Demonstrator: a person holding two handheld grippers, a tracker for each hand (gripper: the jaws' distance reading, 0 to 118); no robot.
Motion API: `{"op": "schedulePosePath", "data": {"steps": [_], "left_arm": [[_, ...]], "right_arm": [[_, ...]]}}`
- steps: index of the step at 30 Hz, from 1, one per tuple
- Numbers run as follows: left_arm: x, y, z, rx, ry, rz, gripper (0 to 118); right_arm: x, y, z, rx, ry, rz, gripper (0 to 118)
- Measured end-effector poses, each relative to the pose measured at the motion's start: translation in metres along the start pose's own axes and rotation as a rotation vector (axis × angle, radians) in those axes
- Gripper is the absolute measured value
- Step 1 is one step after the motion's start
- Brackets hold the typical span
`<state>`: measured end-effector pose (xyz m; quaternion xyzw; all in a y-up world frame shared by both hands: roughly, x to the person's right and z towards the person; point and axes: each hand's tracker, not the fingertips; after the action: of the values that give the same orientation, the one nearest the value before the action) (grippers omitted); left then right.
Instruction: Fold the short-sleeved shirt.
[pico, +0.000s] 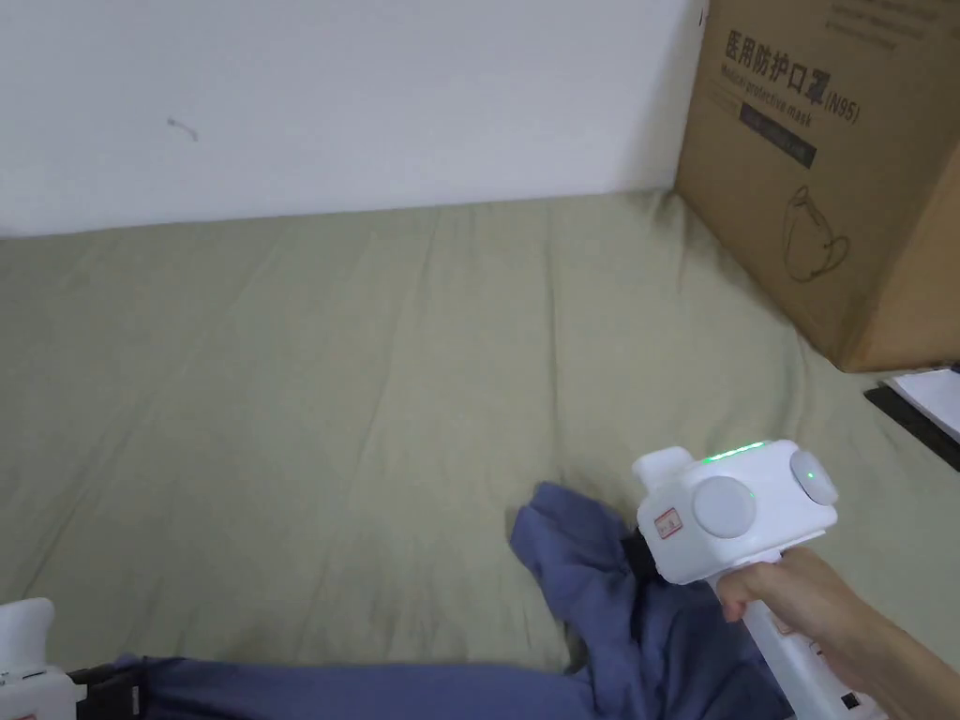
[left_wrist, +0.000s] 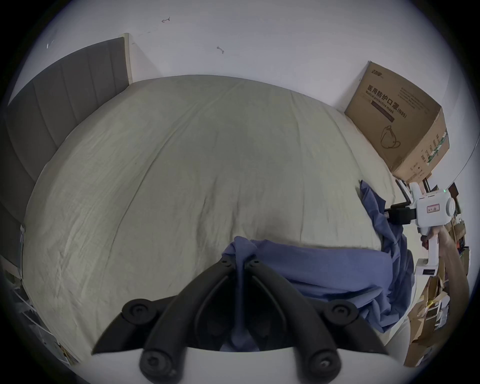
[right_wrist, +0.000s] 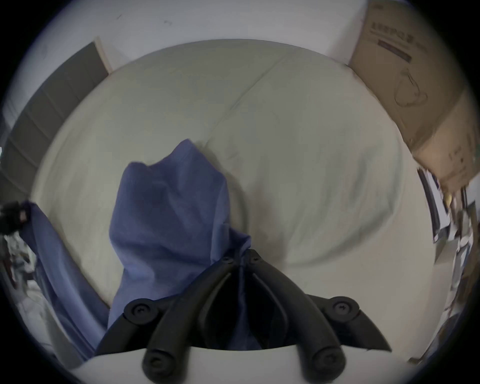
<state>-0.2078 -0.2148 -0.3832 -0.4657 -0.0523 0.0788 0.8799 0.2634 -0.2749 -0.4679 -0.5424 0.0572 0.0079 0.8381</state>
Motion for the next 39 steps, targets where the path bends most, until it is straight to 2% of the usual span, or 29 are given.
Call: {"op": "schedulePosePath", "data": {"steps": [2, 5, 13, 18, 23, 27, 31, 34, 39], "left_arm": [[0.000, 0.004, 0.011, 0.007, -0.015, 0.016, 3], [0.003, 0.016, 0.032, 0.043, 0.000, -0.007, 3], [0.002, 0.076, 0.116, 0.254, 0.043, -0.044, 3], [0.007, 0.132, 0.175, 0.383, 0.053, -0.059, 3], [0.015, 0.195, 0.228, 0.518, 0.033, -0.093, 3], [0.023, 0.240, 0.252, 0.557, 0.031, -0.083, 3], [0.033, 0.268, 0.263, 0.590, 0.081, -0.147, 3], [0.033, 0.281, 0.265, 0.600, 0.082, -0.155, 3], [0.034, 0.310, 0.250, 0.590, 0.098, -0.166, 3]], "right_arm": [[0.004, 0.000, 0.012, 0.009, 0.026, -0.058, 2], [0.006, 0.006, 0.050, 0.079, 0.037, -0.037, 2], [0.033, 0.051, 0.210, 0.385, 0.056, -0.090, 2], [0.040, 0.075, 0.306, 0.540, 0.049, -0.089, 2], [0.041, 0.098, 0.374, 0.631, 0.053, -0.100, 2], [0.037, 0.121, 0.409, 0.667, 0.056, -0.090, 2], [0.031, 0.141, 0.429, 0.700, 0.052, -0.090, 2], [0.028, 0.153, 0.434, 0.707, 0.028, -0.070, 2], [0.029, 0.178, 0.426, 0.695, 0.028, -0.085, 2]]}}
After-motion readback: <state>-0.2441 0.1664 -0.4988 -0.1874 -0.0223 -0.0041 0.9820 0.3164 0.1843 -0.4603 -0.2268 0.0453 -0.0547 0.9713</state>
